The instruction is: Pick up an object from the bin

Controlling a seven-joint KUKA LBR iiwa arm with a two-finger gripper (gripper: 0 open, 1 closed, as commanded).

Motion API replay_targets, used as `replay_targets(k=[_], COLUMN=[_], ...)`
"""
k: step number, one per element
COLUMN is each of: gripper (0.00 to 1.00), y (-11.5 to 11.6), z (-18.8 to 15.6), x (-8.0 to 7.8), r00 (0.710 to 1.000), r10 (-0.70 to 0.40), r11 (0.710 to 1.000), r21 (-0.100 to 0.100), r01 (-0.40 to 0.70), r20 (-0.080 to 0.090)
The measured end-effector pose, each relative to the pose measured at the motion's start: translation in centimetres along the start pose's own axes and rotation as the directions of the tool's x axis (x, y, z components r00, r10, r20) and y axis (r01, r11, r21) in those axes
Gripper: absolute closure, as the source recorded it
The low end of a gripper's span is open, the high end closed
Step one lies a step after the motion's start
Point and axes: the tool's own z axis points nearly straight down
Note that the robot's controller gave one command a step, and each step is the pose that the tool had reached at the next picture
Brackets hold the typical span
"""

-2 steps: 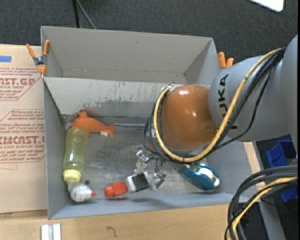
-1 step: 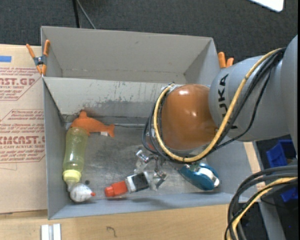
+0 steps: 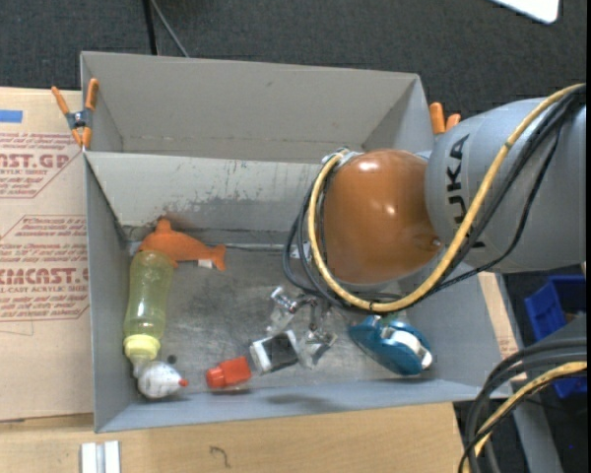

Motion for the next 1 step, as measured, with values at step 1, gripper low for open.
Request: replay_targets(k=[1], gripper=[1.0], y=[-1.67], z=[2.34], x=[0.52], r00=[0.999], r10=[0.035], r11=[0.999], r21=[0.0], r01=[-0.035], r20=[0.001])
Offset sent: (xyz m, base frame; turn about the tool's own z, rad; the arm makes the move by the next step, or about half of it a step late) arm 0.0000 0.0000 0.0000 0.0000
